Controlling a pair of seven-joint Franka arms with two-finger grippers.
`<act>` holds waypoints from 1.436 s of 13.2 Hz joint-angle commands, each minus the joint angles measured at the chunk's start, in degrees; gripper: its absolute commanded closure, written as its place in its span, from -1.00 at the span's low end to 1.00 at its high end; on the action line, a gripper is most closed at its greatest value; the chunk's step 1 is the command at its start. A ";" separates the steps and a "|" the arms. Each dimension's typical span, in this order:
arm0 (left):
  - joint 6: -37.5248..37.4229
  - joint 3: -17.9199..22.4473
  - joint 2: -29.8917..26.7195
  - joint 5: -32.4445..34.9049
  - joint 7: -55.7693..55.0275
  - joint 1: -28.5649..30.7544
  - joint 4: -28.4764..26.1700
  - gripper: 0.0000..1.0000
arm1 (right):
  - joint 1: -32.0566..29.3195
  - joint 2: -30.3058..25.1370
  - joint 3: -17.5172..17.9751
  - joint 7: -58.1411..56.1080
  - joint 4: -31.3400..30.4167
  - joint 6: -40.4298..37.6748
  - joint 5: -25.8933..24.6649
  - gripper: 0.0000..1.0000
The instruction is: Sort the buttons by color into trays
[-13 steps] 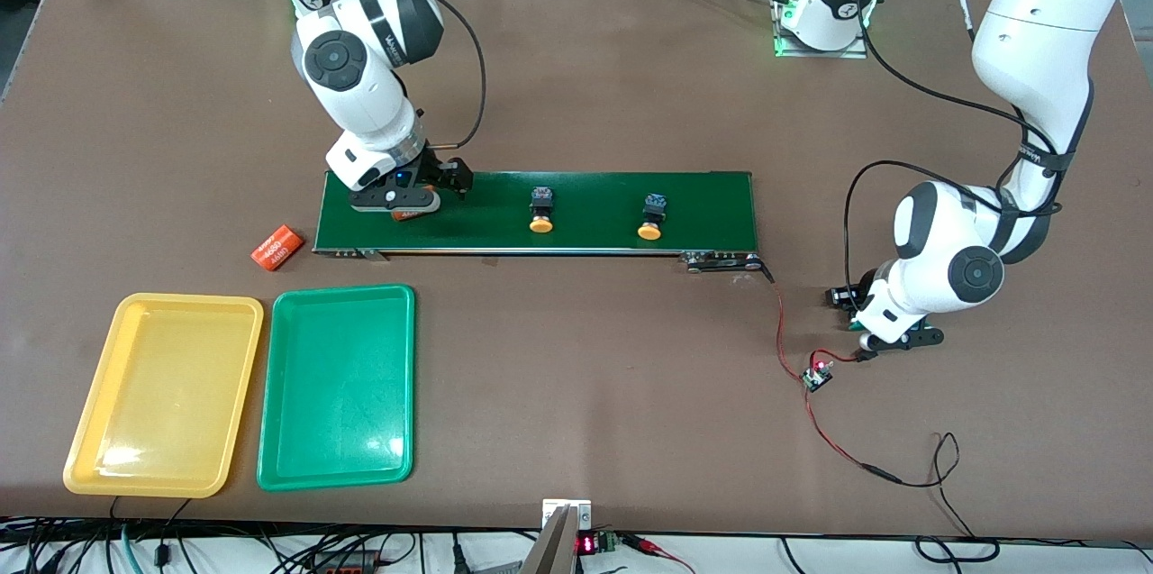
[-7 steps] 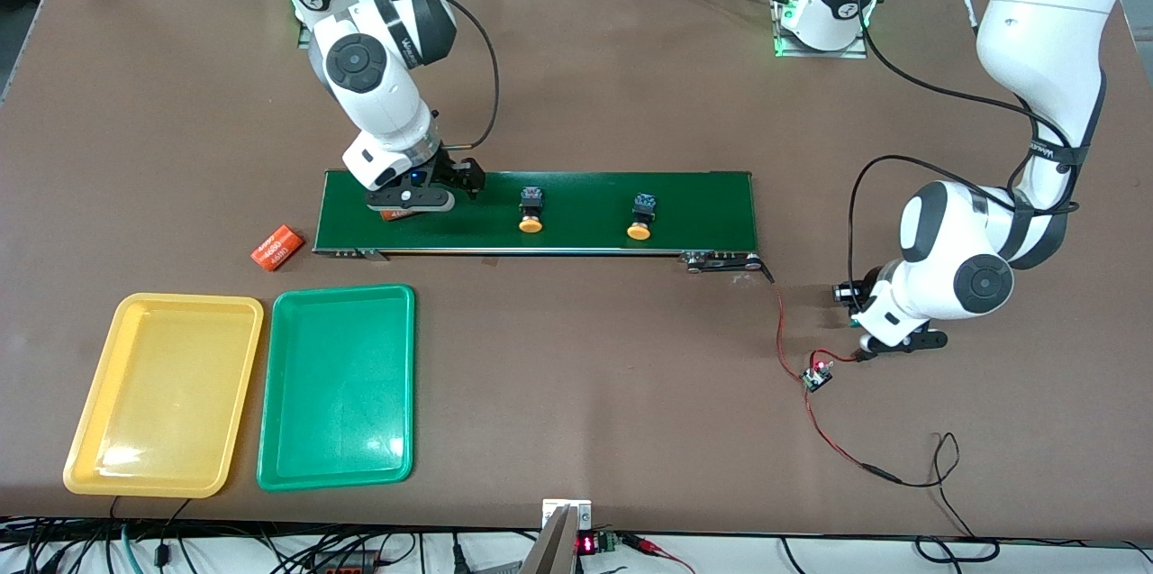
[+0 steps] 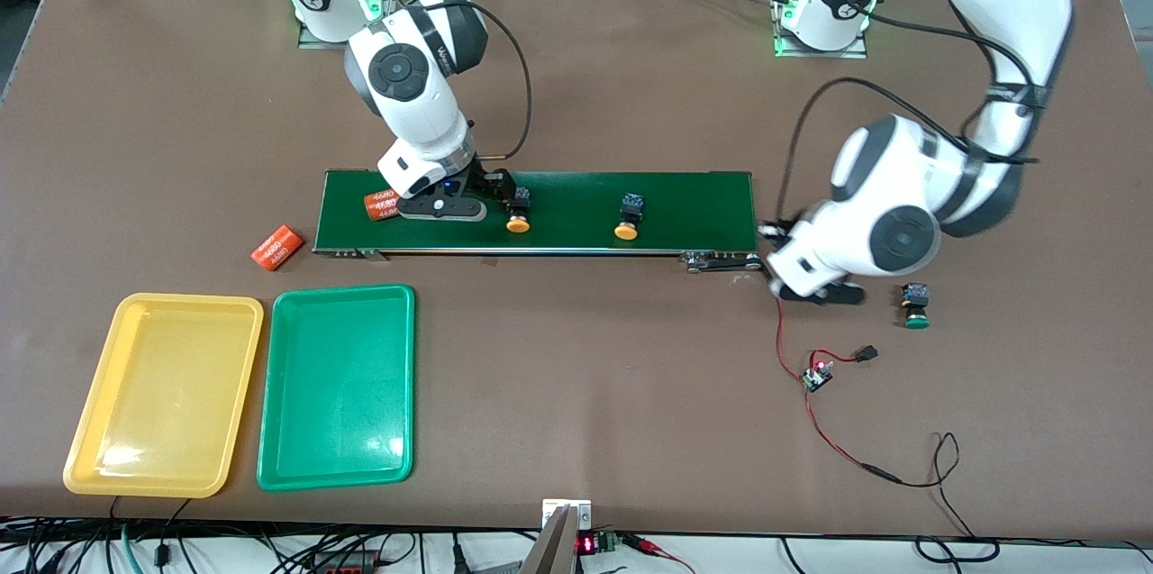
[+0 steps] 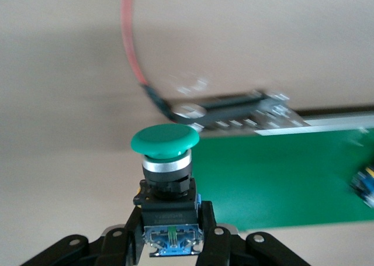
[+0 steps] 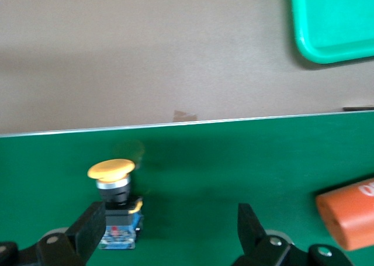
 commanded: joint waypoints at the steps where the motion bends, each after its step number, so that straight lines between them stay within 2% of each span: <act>1: 0.71 -2.41 -0.89 -1.49 -1.16 0.17 -2.63 0.68 | 3.09 5.02 -0.52 1.91 6.13 -0.99 0.36 -1.00; 5: 10.98 -7.67 -2.11 -1.75 -6.24 0.08 -11.84 0.68 | 3.10 6.18 -0.52 3.05 6.58 -0.90 0.19 -1.00; 7: 15.98 -8.74 -3.17 -1.75 -6.87 0.17 -15.10 0.67 | 3.01 7.05 -0.78 2.70 6.41 -0.90 -0.16 -1.00; 8: 17.83 -8.75 -3.09 -1.75 -6.87 0.08 -15.90 0.63 | 2.66 7.41 -0.87 2.53 6.32 -0.90 -0.34 -1.00; 10: 18.38 -9.44 -2.73 -1.66 -7.05 -0.09 -16.52 0.44 | 2.40 7.94 -1.48 0.95 6.14 -0.81 -0.34 -1.00; 11: 17.94 -9.62 -2.73 -1.66 -7.05 -0.09 -16.52 -0.11 | 2.39 7.94 -1.66 0.86 5.97 -0.90 -0.42 -1.00; 12: 17.68 -9.71 -2.91 -1.66 -7.05 -0.01 -16.35 -0.98 | 2.22 7.94 -1.75 0.85 5.53 -0.90 -0.43 -1.00; 13: 17.59 -9.71 -2.91 -1.66 -7.05 -0.01 -16.00 -1.00 | 1.78 7.85 -1.66 0.68 4.92 -0.90 -0.51 -0.94; 14: 17.50 -9.71 -3.17 -1.66 -7.14 0.08 -15.82 -1.00 | 1.17 7.77 -1.66 -0.28 4.48 -0.90 -0.51 -0.69; 17: 17.24 -8.84 -5.10 -1.66 -6.70 2.01 -14.25 -1.00 | 0.64 7.59 -1.66 -1.70 3.95 -1.08 -0.51 0.29; 19: 12.61 -5.60 -5.46 -0.96 -6.35 2.89 -10.83 -1.00 | 0.46 7.59 -1.66 -1.78 3.77 -1.16 -0.51 0.80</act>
